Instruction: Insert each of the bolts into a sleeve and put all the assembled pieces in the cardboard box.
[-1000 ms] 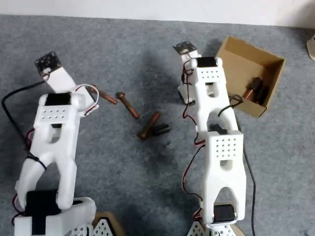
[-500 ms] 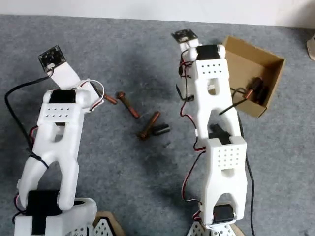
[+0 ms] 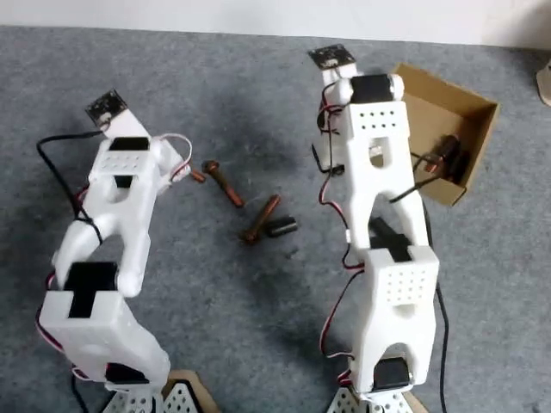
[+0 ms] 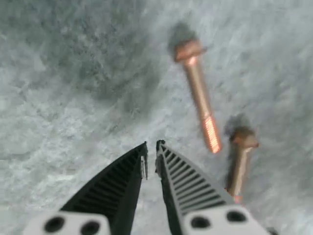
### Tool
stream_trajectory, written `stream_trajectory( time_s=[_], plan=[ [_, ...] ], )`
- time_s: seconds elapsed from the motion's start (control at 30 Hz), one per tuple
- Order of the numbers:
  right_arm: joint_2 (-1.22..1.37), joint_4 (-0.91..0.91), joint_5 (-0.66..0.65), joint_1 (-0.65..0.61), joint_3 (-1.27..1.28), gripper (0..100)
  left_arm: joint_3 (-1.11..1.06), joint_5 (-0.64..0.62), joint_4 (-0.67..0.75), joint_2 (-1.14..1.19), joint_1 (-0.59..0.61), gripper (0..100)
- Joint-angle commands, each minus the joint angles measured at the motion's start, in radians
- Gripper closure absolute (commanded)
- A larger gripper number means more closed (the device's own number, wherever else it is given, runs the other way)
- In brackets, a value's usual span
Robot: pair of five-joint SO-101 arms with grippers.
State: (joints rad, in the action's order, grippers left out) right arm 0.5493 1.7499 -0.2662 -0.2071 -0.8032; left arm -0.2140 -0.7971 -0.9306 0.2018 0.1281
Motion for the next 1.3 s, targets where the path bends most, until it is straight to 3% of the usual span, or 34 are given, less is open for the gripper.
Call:
stream_trajectory(
  time_s=[0.0,0.3,0.53,0.87,1.27],
  plan=[
    [-0.162,0.013,-0.038,-0.010,0.076,99.4,0.116,-0.061,-0.011,0.016,0.001,95],
    [-0.308,-0.027,-0.055,-0.015,0.277,99.4,0.263,-0.101,-0.009,0.145,-0.002,95],
    [-0.318,-0.041,-0.084,-0.016,0.331,99.4,0.349,-0.112,-0.052,0.223,-0.002,81],
    [-0.318,-0.039,-0.086,-0.010,0.332,99.4,0.512,-0.196,-0.075,0.400,0.024,84],
    [-0.318,-0.039,-0.086,-0.010,0.334,99.4,0.526,-0.273,-0.069,0.430,0.090,84]
  ],
)
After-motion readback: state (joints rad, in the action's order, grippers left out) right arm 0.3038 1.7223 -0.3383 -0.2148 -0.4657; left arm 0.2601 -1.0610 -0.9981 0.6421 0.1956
